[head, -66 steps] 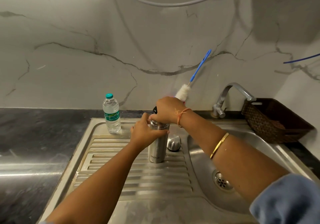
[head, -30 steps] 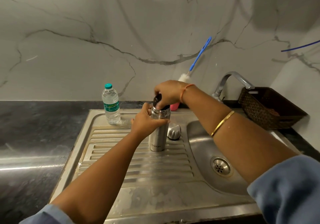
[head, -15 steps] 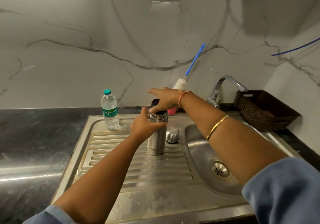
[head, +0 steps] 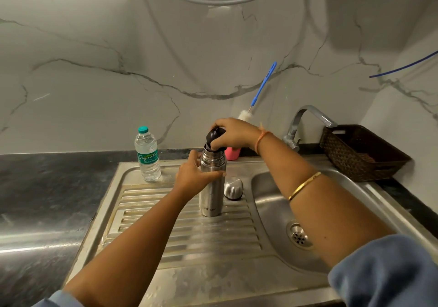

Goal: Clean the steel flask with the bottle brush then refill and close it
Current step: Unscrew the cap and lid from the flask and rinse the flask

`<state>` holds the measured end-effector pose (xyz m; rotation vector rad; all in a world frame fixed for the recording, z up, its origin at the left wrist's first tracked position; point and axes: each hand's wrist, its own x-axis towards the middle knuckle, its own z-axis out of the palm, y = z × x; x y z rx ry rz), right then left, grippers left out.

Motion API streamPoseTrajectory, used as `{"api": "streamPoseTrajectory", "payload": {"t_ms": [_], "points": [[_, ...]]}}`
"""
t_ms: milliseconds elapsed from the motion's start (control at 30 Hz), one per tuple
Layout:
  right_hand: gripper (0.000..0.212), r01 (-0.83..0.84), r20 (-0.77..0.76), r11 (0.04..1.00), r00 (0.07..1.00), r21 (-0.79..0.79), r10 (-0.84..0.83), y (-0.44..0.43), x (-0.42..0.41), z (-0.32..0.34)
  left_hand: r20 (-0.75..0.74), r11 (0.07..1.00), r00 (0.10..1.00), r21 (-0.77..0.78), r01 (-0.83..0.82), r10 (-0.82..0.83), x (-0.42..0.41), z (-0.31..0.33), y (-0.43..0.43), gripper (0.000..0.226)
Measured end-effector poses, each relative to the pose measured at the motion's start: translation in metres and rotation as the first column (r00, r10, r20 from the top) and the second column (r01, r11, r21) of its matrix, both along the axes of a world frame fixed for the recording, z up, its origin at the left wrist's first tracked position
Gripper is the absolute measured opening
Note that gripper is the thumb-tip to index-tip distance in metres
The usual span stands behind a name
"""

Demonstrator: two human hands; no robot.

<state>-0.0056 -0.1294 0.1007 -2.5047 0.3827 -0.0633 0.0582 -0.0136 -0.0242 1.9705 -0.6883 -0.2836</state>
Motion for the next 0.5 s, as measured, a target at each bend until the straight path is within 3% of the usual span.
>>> {"api": "streamPoseTrajectory", "payload": {"t_ms": [167, 300, 400, 500], "points": [[0.028, 0.089, 0.085, 0.892, 0.986, 0.443, -0.141, -0.02, -0.023, -0.009, -0.017, 1.0, 1.0, -0.019, -0.013, 0.013, -0.001, -0.002, 0.0, 0.064], [0.023, 0.228, 0.019, 0.751, 0.952, 0.619, -0.305, -0.038, -0.041, -0.041, -0.037, 0.999, 0.999, -0.039, -0.016, 0.015, -0.004, -0.001, 0.0, 0.062], [0.024, 0.33, -0.113, 0.788, 0.941, 0.52, -0.319, -0.042, -0.049, -0.085, -0.049, 0.999, 0.999, -0.048, -0.018, 0.016, -0.006, 0.0, 0.0, 0.062], [0.018, 0.332, -0.212, 0.93, 0.931, 0.159, -0.296, -0.039, -0.049, -0.128, -0.061, 0.998, 0.998, -0.052, -0.023, 0.02, -0.007, 0.001, 0.0, 0.063]]}}
